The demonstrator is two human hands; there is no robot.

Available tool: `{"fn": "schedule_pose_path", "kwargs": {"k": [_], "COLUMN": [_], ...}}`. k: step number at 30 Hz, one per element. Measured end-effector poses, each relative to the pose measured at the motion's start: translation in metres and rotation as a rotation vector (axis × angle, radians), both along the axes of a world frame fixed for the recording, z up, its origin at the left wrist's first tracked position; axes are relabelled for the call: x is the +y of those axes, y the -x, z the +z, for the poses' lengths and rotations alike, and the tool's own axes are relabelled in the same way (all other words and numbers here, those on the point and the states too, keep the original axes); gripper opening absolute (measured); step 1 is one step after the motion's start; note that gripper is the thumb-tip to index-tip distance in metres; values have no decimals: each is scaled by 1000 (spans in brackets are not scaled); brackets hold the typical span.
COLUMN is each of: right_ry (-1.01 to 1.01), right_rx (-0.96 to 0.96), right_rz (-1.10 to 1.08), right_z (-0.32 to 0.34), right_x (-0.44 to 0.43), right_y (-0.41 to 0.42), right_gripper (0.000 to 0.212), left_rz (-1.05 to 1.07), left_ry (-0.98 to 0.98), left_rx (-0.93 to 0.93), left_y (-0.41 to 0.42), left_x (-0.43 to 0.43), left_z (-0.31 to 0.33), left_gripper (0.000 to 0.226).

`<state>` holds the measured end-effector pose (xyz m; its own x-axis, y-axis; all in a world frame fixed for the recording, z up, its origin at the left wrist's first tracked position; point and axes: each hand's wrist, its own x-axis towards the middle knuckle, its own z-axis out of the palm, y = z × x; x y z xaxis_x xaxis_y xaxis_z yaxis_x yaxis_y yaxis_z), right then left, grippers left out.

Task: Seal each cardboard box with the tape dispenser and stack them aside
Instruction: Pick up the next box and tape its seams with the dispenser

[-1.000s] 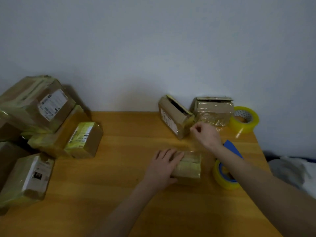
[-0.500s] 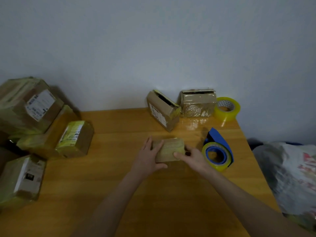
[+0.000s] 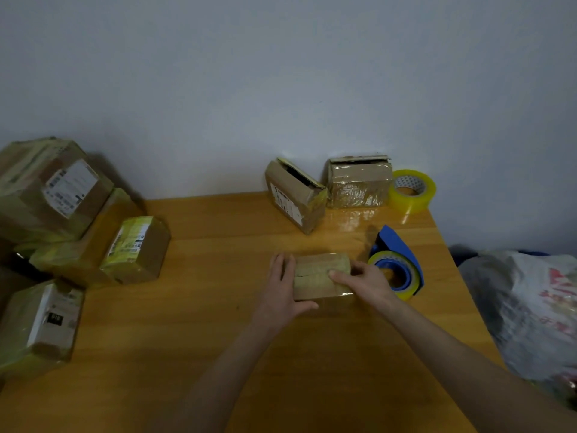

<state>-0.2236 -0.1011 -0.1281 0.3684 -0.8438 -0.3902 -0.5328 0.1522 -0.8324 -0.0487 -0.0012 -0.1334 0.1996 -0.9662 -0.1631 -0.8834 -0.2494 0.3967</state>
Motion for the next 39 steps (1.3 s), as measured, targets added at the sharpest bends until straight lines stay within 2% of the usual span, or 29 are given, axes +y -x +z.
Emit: {"fn": "schedule_pose_path", "kwargs": {"k": [2, 4, 7, 9, 13, 18, 21, 24, 28, 30, 31, 32, 34, 37, 39], "right_ry": [86, 154, 36, -22, 37, 97, 91, 114, 367, 289, 192, 78, -129, -182, -186], "right_rx": [84, 141, 49, 2, 21, 99, 159, 312, 514, 632, 674, 673, 544, 491, 451], "right_rz": [-36, 25, 138, 133, 104, 107, 139, 173, -119, -197, -175, -145, -158, -201, -208], "right_z": [0, 4, 6, 4, 2, 3, 5, 11, 16, 11, 7, 2, -11, -21, -18], "right_x": [-1, -4, -3, 2, 9, 13, 13, 1, -34, -50, -56, -62, -67, -73, -75], "right_y": [5, 1, -5, -3, -3, -6, -6, 5, 47, 66, 72, 76, 79, 82, 81], "right_gripper": [70, 82, 61, 55, 45, 38, 37, 47, 52, 62, 59, 52, 39, 31, 29], "left_rz": [-62, -123, -153, -128, -100, -169, -202, -206, -211, -222, -226, -230, -248, -278, -257], "left_ry": [-8, -26, -36, -66, -151, -56, -18, 1, 14, -8, -21, -33, -44, -33, -17], "left_rx": [-87, -271, -453, -440, -356, -508, -364, -259, -271, -253, -217, -184, -182, -361, -417], "left_y": [3, -2, -9, -8, -3, -5, -8, -14, -14, -16, -18, -20, -25, -25, -23], "left_x": [0, 1, 8, 11, 7, 9, 14, 14, 14, 16, 17, 17, 17, 17, 17], "left_z": [-2, 1, 5, 5, 7, 14, 10, 6, 2, 1, 2, 4, 9, 13, 14], "left_gripper": [109, 105, 105, 108, 109, 102, 87, 80, 79, 78, 77, 77, 75, 73, 72]}}
